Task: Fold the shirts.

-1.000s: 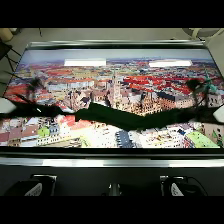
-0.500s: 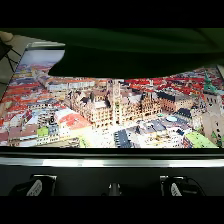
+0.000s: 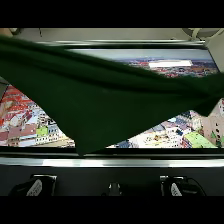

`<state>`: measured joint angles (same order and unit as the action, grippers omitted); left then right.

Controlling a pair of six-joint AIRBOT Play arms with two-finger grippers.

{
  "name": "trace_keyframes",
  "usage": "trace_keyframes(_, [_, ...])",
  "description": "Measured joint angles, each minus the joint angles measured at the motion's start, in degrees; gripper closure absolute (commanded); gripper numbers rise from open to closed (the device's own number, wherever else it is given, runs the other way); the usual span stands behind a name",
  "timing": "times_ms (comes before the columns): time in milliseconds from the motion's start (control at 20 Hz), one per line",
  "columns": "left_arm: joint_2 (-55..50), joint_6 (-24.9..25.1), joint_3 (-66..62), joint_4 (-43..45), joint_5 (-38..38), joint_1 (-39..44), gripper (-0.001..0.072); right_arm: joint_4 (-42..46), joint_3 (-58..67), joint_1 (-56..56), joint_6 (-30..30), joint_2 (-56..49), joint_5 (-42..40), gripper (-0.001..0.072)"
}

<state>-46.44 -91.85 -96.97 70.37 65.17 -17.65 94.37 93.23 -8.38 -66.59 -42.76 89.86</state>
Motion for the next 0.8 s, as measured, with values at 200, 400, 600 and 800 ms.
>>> trace_keyframes(200, [-1.18,2.91,12.79,-1.38,-1.03,2.49,0.0680,-5.11,-18.71,-0.02,1.16,-0.55,0.26,0.0697])
trace_keyframes(400, [-6.16,5.38,24.33,-1.99,-7.15,6.25,0.0681,-9.86,-38.21,-0.02,1.51,-4.07,-13.62,0.0697])
trace_keyframes(600, [-17.42,6.16,27.96,-2.27,-13.70,9.35,0.0680,-12.83,-45.33,-0.07,1.29,-12.90,-28.85,0.0696])
trace_keyframes(800, [-29.33,6.32,28.81,-5.84,-16.90,11.72,0.0443,-18.03,-47.34,-0.07,-1.88,-21.55,-40.65,0.0696])
